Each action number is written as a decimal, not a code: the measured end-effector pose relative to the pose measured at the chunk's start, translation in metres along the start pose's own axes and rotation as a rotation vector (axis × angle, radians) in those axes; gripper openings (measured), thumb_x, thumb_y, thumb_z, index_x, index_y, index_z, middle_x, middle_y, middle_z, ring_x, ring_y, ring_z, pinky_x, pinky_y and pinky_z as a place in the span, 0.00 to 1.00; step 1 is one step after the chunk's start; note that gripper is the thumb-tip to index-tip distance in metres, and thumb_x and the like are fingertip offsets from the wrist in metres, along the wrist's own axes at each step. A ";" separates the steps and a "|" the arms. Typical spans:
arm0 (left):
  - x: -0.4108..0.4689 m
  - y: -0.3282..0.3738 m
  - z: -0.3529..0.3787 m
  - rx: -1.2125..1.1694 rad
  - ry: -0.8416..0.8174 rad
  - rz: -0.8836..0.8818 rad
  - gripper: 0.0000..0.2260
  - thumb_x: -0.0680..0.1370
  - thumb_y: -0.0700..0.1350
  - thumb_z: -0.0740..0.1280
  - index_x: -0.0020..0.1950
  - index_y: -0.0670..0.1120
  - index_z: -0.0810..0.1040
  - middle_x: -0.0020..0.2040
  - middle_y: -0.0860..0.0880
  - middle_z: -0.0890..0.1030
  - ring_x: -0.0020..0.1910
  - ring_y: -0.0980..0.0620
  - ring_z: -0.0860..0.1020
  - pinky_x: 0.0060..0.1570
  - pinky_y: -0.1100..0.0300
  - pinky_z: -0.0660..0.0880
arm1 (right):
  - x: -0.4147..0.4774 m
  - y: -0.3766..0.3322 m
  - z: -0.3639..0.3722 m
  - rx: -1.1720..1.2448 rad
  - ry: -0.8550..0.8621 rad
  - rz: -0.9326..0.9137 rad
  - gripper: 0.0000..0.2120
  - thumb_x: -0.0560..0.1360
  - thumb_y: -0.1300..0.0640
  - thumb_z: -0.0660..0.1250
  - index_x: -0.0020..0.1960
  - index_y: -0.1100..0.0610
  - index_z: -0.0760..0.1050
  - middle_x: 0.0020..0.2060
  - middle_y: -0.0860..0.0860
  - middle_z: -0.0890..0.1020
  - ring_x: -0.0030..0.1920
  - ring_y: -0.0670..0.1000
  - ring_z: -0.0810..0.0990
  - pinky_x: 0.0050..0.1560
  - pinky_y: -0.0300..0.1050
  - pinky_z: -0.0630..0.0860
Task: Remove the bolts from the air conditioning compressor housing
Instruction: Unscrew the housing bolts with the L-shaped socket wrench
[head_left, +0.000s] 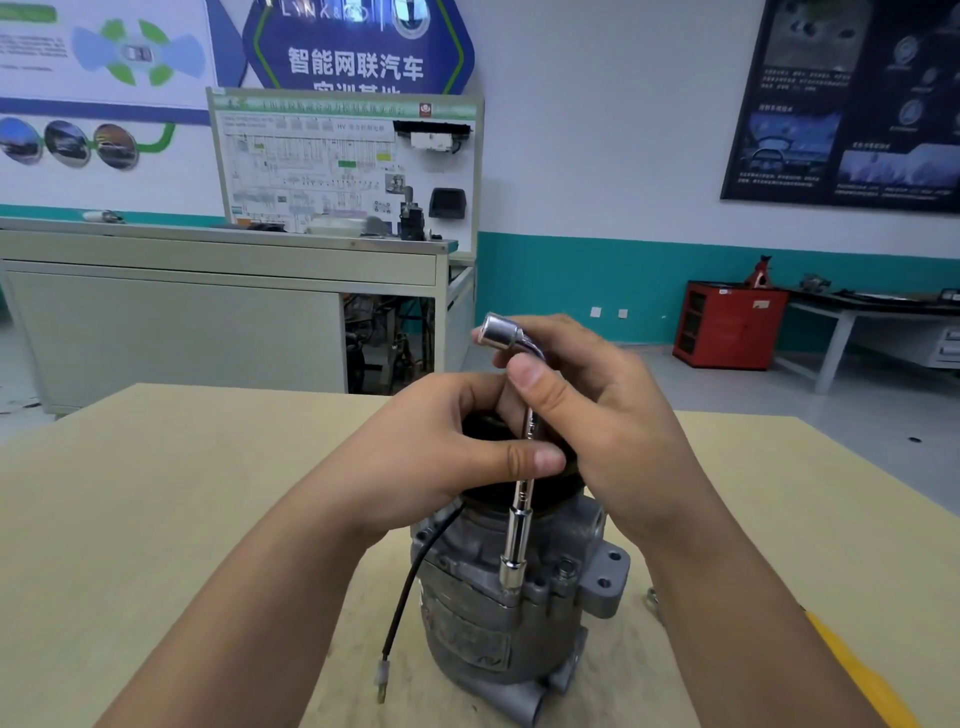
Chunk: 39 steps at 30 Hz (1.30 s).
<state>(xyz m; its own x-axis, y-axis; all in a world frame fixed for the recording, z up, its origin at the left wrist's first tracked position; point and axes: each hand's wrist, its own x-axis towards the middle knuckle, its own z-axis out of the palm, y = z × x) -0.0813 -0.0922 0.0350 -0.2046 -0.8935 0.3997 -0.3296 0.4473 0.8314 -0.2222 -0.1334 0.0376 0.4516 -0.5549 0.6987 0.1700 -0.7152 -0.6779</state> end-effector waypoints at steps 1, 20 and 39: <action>0.000 -0.001 0.000 0.000 -0.003 0.001 0.18 0.66 0.47 0.73 0.48 0.35 0.78 0.48 0.39 0.82 0.49 0.44 0.82 0.56 0.47 0.75 | -0.001 0.000 -0.001 0.026 0.001 -0.006 0.11 0.73 0.54 0.63 0.51 0.41 0.78 0.45 0.40 0.80 0.51 0.42 0.77 0.52 0.36 0.71; -0.002 -0.002 -0.007 0.037 -0.078 0.016 0.04 0.67 0.54 0.72 0.37 0.55 0.81 0.42 0.59 0.83 0.44 0.60 0.80 0.46 0.69 0.72 | -0.002 0.001 -0.012 0.228 -0.064 -0.059 0.19 0.69 0.32 0.63 0.44 0.46 0.80 0.42 0.44 0.79 0.45 0.45 0.77 0.47 0.46 0.73; -0.002 -0.001 0.000 -0.003 0.004 -0.008 0.17 0.67 0.48 0.72 0.48 0.37 0.78 0.48 0.48 0.84 0.50 0.50 0.82 0.57 0.51 0.76 | 0.002 0.000 -0.004 0.257 0.094 0.015 0.07 0.75 0.54 0.62 0.50 0.52 0.76 0.39 0.49 0.82 0.40 0.46 0.80 0.41 0.42 0.79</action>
<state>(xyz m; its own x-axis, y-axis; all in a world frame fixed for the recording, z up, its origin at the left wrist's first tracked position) -0.0800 -0.0906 0.0331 -0.1986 -0.8971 0.3946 -0.3287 0.4403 0.8355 -0.2247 -0.1363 0.0399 0.3746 -0.6102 0.6981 0.3864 -0.5816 -0.7158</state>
